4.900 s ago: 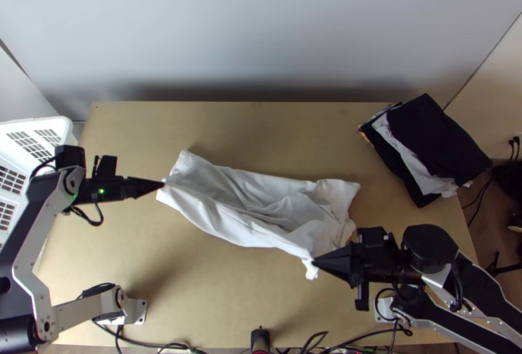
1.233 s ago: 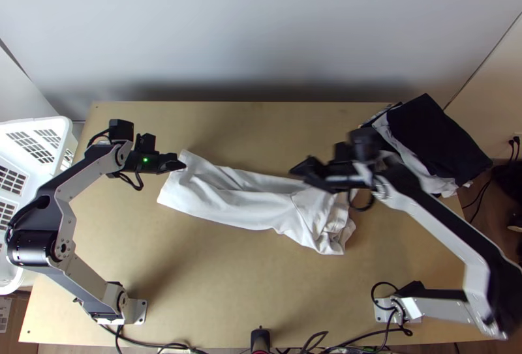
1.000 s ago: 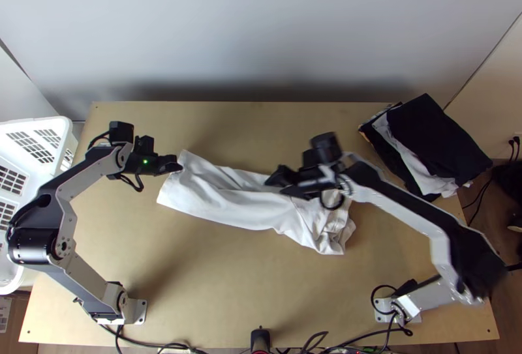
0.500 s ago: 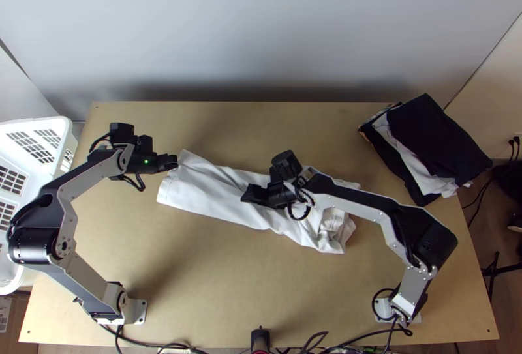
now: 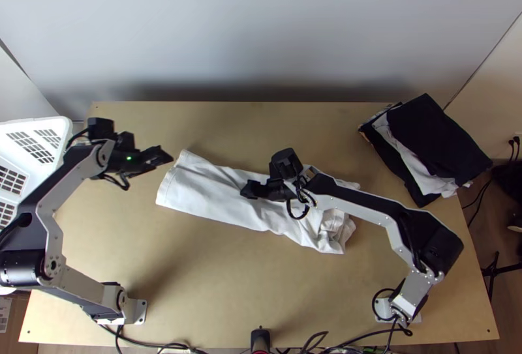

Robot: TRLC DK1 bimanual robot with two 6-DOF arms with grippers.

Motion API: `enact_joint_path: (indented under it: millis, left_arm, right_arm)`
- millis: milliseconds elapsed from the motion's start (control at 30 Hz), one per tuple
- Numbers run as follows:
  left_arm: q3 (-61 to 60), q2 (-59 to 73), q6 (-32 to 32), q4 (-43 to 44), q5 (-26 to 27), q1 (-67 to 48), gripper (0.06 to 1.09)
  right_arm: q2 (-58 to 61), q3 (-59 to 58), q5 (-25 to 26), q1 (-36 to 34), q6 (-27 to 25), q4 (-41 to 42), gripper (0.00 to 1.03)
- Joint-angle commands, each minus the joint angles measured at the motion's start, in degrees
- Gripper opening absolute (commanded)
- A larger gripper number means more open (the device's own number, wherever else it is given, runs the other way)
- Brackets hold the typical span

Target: Fold the t-shirt

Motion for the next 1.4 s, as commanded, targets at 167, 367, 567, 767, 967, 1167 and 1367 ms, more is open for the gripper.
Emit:
enact_joint_path:
  millis: [167,367,567,767,967,1167,1367]
  left_arm:
    - [1.94,8.66,-4.74,-12.95,3.18,5.72,1.03]
    - [0.71,9.63,-7.73,-9.70,4.59,2.91,1.03]
    - [1.23,10.95,-9.92,-5.39,13.64,2.03,1.03]
    - [1.50,11.83,-13.18,0.15,19.79,1.50,0.90]
    - [-2.63,11.39,-24.95,15.35,19.97,2.12,0.10]
    - [-5.62,10.16,-26.54,20.80,20.14,1.76,0.10]
    - [-6.24,9.10,-26.62,20.98,21.20,2.20,0.10]
  right_arm:
    - [-2.72,2.47,0.56,1.06,-0.43,0.10,0.83]
    - [-2.81,3.53,0.82,1.15,-0.08,0.10,0.83]
    - [-3.25,3.53,0.91,1.41,-0.08,0.01,0.83]
    - [-3.34,3.35,1.09,1.68,0.01,0.01,0.83]
    - [-3.43,4.23,1.09,1.77,0.19,0.01,0.83]
    - [-2.81,5.29,1.09,2.56,3.79,0.01,0.83]
    - [-1.41,5.38,1.00,4.67,5.11,0.01,0.83]
